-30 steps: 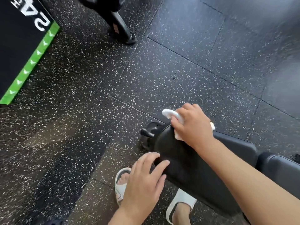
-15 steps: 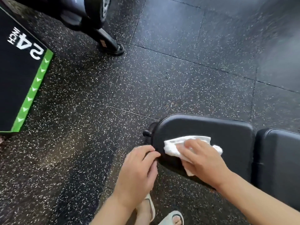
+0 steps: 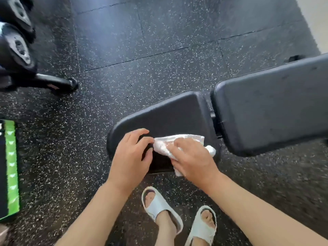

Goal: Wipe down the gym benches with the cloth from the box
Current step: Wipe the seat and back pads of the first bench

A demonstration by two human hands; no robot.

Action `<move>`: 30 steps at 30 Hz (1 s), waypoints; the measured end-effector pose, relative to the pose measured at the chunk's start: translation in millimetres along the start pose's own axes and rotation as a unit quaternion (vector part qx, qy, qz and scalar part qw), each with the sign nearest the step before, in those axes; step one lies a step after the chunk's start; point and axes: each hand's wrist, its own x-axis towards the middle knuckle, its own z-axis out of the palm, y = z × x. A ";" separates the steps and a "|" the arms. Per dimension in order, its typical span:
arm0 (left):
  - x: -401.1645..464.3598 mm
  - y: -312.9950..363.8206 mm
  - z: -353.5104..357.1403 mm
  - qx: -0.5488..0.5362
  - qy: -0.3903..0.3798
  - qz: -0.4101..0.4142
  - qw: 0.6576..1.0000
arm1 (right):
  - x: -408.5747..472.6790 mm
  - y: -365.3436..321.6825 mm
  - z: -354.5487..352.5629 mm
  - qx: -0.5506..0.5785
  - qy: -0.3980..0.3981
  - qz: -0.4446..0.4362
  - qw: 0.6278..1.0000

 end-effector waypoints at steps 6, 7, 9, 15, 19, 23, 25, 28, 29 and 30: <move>41.5 26.5 14.7 0.043 -0.053 0.074 0.995 | -19.7 60.6 -27.8 -0.051 0.057 0.158 0.984; 48.6 27.6 18.0 0.049 -0.054 0.084 0.994 | -18.5 58.6 -28.3 -0.044 0.054 0.167 0.984; 63.5 27.9 23.3 0.064 -0.055 0.111 0.990 | -19.7 48.2 -27.6 -0.017 0.059 0.192 0.980; 101.0 15.4 36.2 0.124 -0.088 0.215 0.965 | -51.8 9.4 -20.8 0.019 0.129 0.321 0.938; 104.1 -5.7 41.5 0.106 -0.068 0.257 0.958 | -31.7 3.8 -11.2 0.000 0.143 0.362 0.921; 106.2 -11.1 46.9 0.089 -0.052 0.272 0.957 | 37.8 18.3 -13.7 -0.019 0.165 0.388 0.907; 107.6 -13.1 47.1 0.084 -0.049 0.273 0.957 | 75.7 30.6 -15.4 -0.009 0.167 0.424 0.890; 108.0 -13.7 46.1 0.071 -0.053 0.278 0.957 | 101.6 42.6 -15.4 -0.003 0.161 0.460 0.873; 107.9 -13.1 45.9 0.068 -0.057 0.278 0.956 | 98.0 40.0 -14.9 -0.005 0.163 0.463 0.871; 107.6 -12.2 45.3 0.066 -0.059 0.277 0.957 | 89.2 33.7 -14.6 -0.010 0.168 0.463 0.870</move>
